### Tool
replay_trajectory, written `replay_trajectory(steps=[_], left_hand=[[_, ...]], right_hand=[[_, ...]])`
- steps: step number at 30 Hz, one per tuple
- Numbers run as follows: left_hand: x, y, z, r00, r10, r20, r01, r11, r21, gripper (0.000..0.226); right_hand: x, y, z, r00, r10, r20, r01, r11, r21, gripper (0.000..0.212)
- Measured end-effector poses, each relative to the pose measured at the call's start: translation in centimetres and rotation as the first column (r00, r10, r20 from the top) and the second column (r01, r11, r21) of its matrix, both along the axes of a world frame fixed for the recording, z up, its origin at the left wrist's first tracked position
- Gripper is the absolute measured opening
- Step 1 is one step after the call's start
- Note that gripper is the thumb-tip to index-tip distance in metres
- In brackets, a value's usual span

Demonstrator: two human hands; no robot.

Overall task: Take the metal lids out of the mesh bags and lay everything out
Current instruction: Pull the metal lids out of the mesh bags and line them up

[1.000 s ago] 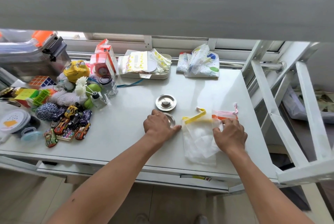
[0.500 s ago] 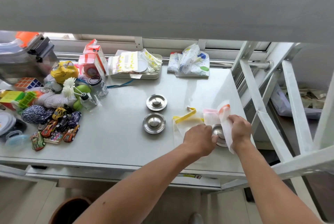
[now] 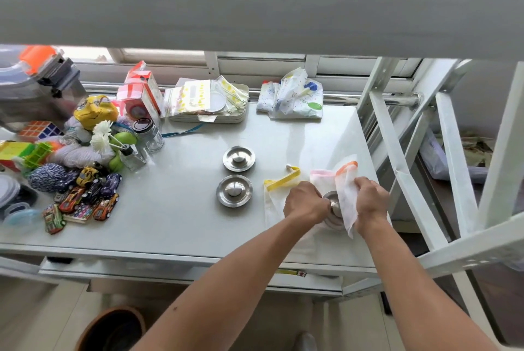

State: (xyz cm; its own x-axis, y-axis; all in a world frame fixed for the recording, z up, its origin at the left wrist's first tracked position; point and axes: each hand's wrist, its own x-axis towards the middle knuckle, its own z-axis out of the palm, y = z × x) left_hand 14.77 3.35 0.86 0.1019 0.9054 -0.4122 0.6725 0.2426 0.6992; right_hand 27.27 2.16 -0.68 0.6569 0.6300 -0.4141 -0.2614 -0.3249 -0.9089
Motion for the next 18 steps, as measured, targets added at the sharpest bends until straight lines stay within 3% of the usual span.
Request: replay_trajectory(steps=[5, 8, 11, 15, 18], left_hand=[[-2.3, 0.0, 0.4, 0.998, 0.055, 0.038, -0.056, 0.997, 0.047, 0.014], [-4.5, 0.1, 1.1, 0.989, 0.096, 0.108, -0.105, 0.992, 0.076, 0.010], [-7.9, 1.0, 2.1, 0.971, 0.125, 0.203, -0.145, 0.986, 0.087, 0.010], [-15.6, 2.7, 2.3, 0.927, 0.105, 0.361, -0.066, 0.991, -0.119, 0.023], [-20.6, 2.6, 1.4, 0.951, 0.016, 0.307, 0.063, 0.967, -0.247, 0.021]], right_hand=[[-1.3, 0.2, 0.5, 0.935, -0.002, 0.355, -0.009, 1.000, 0.029, 0.025], [-2.4, 0.4, 0.3, 0.877, 0.032, 0.480, -0.042, 0.999, 0.009, 0.043], [-3.1, 0.5, 0.0, 0.841, 0.061, 0.537, -0.069, 0.998, -0.006, 0.049], [-3.6, 0.5, -0.3, 0.838, 0.111, 0.535, -0.104, 0.994, -0.044, 0.048], [-4.1, 0.4, -0.6, 0.831, 0.161, 0.533, -0.149, 0.987, -0.065, 0.044]])
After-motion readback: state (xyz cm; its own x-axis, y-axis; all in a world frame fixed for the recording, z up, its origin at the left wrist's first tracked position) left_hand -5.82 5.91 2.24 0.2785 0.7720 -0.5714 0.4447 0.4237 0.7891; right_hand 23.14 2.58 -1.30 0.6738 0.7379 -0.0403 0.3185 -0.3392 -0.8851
